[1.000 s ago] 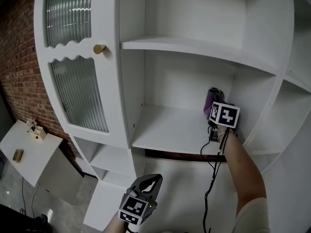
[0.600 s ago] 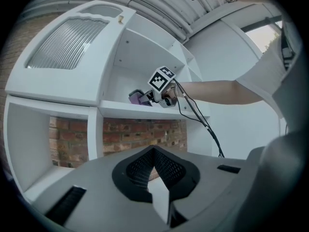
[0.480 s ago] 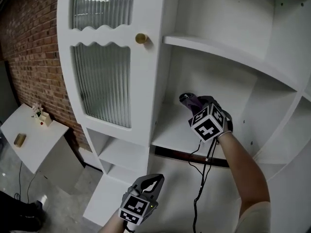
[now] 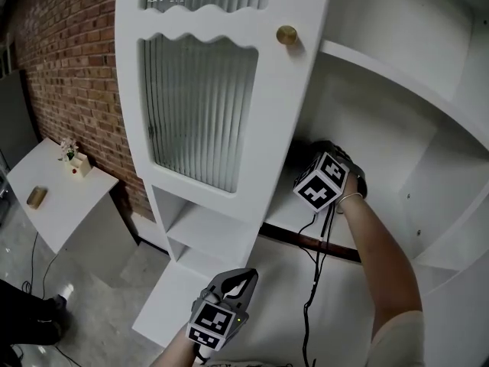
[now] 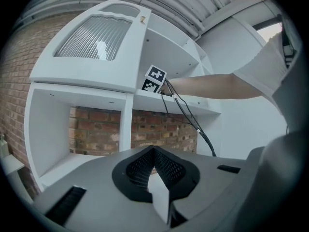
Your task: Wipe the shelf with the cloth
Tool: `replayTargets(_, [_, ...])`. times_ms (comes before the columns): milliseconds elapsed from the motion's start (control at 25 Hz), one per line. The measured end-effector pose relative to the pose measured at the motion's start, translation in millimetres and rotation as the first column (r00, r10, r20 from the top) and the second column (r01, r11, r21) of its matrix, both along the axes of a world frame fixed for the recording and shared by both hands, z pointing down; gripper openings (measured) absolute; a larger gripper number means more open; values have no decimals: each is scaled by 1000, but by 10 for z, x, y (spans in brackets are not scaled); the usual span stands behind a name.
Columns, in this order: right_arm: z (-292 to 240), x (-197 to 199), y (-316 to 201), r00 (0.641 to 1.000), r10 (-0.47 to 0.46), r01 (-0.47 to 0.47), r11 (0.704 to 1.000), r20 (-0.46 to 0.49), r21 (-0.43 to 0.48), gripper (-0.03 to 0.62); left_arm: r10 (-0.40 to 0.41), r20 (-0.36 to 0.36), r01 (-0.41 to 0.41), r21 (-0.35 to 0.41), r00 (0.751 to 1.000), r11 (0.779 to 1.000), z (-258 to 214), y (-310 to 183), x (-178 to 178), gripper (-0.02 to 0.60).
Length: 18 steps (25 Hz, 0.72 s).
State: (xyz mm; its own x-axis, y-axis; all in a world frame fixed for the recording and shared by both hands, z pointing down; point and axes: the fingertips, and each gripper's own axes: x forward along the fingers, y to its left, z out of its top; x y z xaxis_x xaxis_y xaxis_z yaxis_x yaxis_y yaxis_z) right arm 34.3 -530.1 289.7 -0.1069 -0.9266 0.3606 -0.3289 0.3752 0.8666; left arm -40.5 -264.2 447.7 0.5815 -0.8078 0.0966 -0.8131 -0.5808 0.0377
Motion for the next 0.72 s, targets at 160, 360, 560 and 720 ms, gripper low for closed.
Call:
replayTargets(160, [68, -34, -9, 999, 0, 2, 999, 39, -50, 83, -1, -7, 1, -3, 1000, 1000, 4, -38, 11, 12])
replayTargets(360, [112, -52, 80, 1000, -3, 6, 996, 27, -85, 81, 21, -4, -21, 9, 1000, 1000, -51, 4, 92, 12])
replayTargets(560, [190, -105, 382, 1000, -23, 24, 988, 5, -154, 80, 18, 11, -18, 15, 1000, 1000, -76, 27, 36, 12])
replayTargets(720, [197, -151, 629, 999, -38, 36, 983, -11, -180, 80, 32, 11, -32, 23, 999, 999, -135, 103, 27, 12])
